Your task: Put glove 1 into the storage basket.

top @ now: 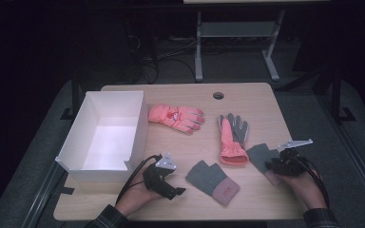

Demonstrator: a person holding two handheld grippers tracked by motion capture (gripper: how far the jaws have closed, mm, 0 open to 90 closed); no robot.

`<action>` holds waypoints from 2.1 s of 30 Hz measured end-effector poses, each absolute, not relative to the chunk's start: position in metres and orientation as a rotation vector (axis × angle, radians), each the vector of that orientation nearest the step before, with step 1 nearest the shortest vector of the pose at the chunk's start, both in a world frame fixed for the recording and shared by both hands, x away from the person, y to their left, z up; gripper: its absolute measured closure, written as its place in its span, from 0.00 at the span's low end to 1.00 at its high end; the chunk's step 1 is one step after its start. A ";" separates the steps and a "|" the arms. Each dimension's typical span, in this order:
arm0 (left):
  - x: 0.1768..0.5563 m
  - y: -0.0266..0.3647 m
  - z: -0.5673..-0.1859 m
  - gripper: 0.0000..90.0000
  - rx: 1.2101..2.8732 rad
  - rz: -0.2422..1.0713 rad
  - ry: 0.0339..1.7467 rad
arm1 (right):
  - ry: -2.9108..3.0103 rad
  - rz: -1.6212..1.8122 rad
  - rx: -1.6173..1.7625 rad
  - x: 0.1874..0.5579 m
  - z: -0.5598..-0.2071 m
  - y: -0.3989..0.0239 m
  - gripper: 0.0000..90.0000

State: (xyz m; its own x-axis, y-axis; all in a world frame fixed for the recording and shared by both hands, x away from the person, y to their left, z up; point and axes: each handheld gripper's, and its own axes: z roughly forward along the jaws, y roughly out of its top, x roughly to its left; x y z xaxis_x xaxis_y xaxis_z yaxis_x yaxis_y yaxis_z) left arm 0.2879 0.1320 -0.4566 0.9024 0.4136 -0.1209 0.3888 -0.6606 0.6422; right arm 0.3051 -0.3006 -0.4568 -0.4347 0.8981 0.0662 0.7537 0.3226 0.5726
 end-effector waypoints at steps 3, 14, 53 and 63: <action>0.287 0.132 -0.457 0.15 2.360 0.044 0.579 | 2.326 0.781 1.504 0.306 -0.457 -0.301 0.80; 0.289 0.132 -0.458 0.16 2.367 0.046 0.572 | 2.337 0.864 1.499 0.303 -0.454 -0.309 0.94; 0.289 0.132 -0.457 0.16 2.352 0.045 0.586 | 2.452 1.185 1.229 0.283 -0.393 -0.242 0.95; 0.288 0.131 -0.457 0.16 2.350 0.045 0.584 | 2.531 1.186 1.167 0.286 -0.400 -0.205 0.95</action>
State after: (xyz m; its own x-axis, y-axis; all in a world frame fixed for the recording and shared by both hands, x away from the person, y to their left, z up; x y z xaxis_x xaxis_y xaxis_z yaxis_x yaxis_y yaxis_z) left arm 0.2882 0.1314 -0.4572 0.8974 0.4225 -0.1271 0.3978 -0.6503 0.6472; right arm 0.2860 -0.2047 -0.3997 -0.6978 0.6859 0.2067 0.5975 0.3982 0.6960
